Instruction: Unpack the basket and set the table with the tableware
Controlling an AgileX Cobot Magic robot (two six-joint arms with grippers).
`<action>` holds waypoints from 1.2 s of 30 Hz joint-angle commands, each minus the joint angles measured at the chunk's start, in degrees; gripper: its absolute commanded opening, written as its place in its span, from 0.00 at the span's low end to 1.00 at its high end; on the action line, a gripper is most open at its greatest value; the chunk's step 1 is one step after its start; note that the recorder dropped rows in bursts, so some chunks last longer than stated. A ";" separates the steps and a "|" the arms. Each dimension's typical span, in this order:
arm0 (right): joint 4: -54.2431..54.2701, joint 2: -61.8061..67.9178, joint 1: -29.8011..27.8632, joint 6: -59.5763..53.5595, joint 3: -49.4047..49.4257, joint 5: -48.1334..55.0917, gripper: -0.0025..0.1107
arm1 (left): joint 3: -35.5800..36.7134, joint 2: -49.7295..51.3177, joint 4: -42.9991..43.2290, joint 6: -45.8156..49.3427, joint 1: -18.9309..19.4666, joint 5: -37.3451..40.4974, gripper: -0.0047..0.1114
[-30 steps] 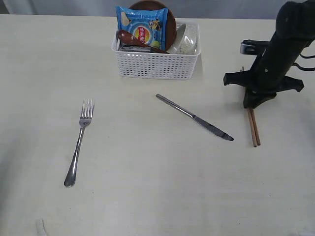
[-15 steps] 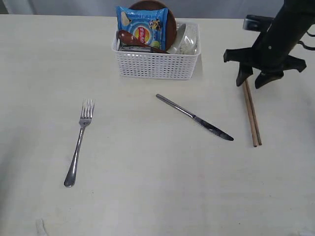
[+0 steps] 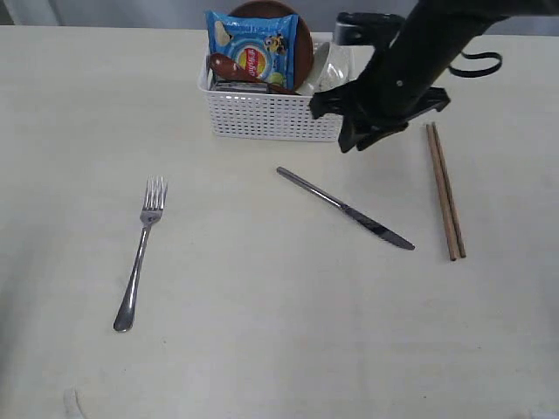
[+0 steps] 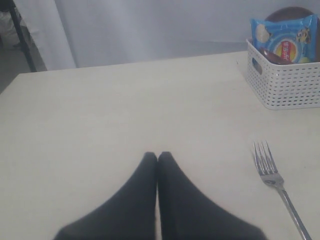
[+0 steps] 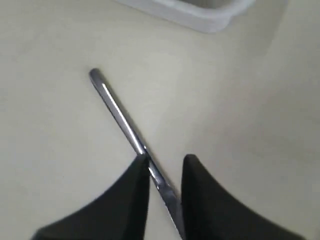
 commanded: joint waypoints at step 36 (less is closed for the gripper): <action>-8.98 14.96 20.08 1.82 -3.11 8.82 0.02 | 0.13 -0.11 0.19 -0.13 -0.29 -0.03 0.04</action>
